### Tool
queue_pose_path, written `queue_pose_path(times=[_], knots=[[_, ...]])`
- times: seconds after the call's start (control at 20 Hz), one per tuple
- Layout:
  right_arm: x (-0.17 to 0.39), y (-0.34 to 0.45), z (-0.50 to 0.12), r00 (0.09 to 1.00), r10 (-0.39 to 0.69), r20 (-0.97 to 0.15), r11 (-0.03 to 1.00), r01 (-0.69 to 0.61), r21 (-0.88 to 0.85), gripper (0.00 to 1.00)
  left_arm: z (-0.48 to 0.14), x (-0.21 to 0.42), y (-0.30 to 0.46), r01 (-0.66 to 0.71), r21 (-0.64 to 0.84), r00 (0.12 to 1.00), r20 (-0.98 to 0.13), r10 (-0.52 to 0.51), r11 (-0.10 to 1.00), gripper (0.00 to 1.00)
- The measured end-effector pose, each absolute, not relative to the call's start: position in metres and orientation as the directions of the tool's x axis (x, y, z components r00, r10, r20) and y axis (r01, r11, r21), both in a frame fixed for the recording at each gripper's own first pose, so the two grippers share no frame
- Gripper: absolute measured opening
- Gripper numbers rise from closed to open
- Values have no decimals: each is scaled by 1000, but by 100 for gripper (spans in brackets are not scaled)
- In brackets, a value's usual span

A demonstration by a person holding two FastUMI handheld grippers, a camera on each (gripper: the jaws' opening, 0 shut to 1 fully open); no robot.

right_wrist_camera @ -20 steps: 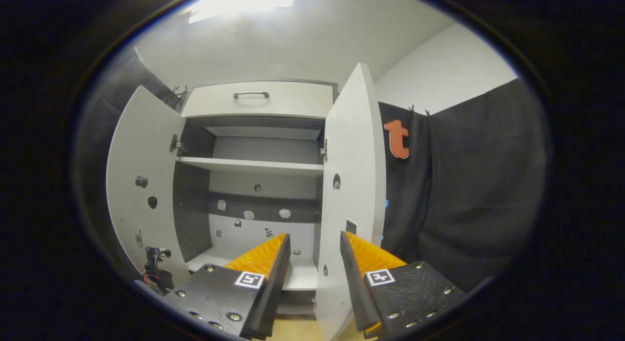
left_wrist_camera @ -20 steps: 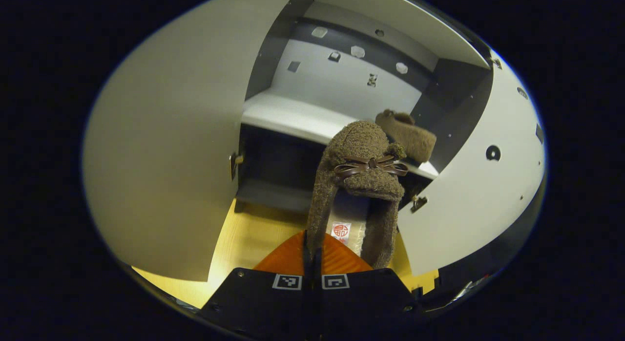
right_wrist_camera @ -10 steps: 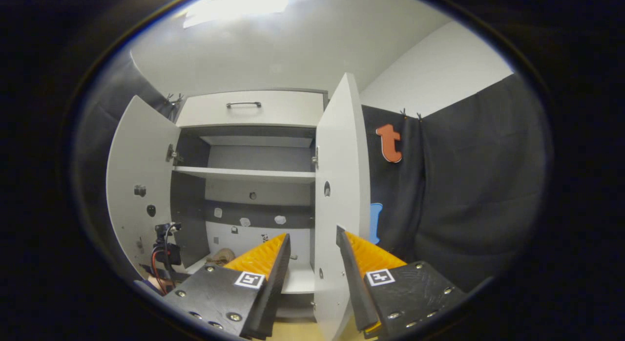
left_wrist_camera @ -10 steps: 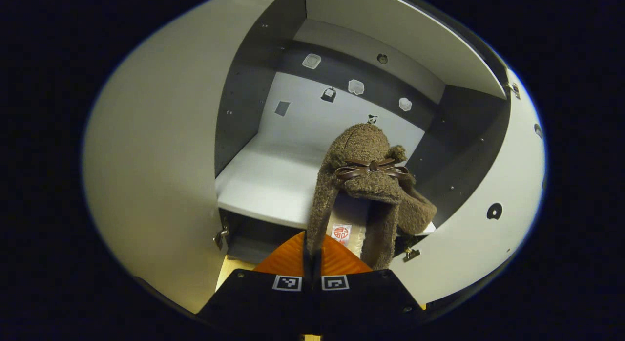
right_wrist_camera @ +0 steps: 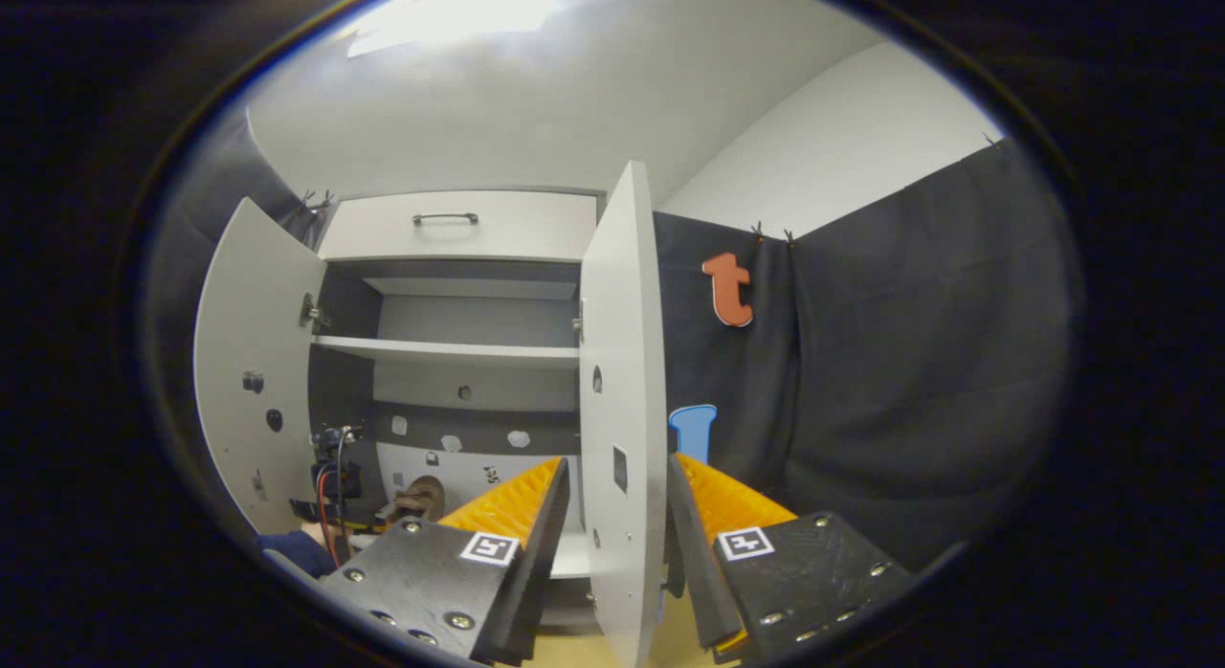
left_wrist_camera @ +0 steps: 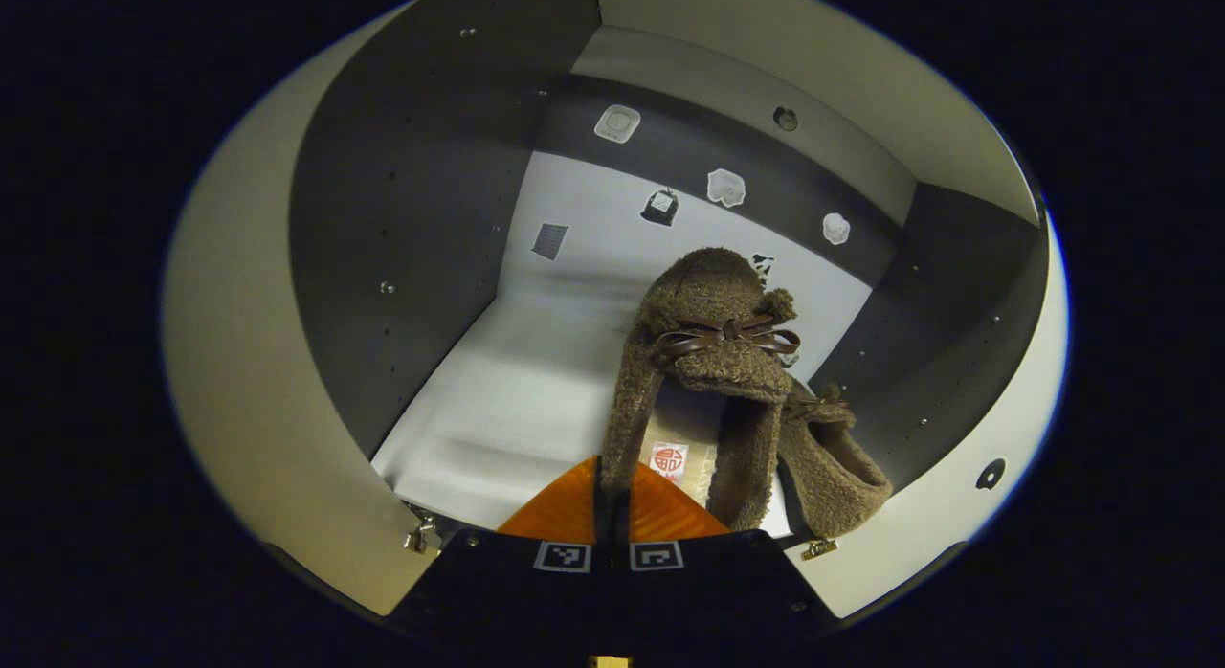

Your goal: Grab one shoe with the right hand and put it into the shoe cabinet, grab the other shoe with the left hand and put it into the shoe cabinet; then close the right door with the right hand and the left door with the left hand.

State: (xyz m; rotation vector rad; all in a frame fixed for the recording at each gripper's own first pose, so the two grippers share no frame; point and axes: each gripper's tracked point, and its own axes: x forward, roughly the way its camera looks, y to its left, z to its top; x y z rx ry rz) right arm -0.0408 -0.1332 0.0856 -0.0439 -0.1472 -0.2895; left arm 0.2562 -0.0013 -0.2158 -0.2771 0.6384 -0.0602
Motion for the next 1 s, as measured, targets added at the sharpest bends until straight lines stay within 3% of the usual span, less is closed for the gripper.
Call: queue_pose_path(times=[0.1,0.25,0.3,0.55,0.6,0.7,0.75,1.0], knots=[[-43,-138,85,943,-296,151,953,302,-20,61,-217,263,0,-36,-267,804,-580,-130,963,1],[-44,-143,83,938,-311,154,949,316,-11,57,-219,267,0,-37,-245,797,-592,-119,969,0],[-44,-144,83,937,-314,154,948,319,-7,61,-220,271,0,-38,-236,797,-593,-113,971,1],[-45,-149,80,933,-326,152,944,329,3,61,-225,281,-3,-41,-208,789,-607,-97,977,0],[-46,-150,80,932,-330,152,943,333,3,58,-225,282,-4,-39,-206,789,-607,-97,978,1],[-48,-154,79,929,-337,149,940,340,5,61,-226,285,-6,-33,-191,787,-609,-92,981,1],[-50,-155,78,929,-340,147,939,343,9,58,-226,286,-7,-33,-184,789,-608,-87,982,1],[-56,-165,75,921,-364,137,931,365,20,61,-224,293,-9,-21,-184,795,-599,-95,983,9]])
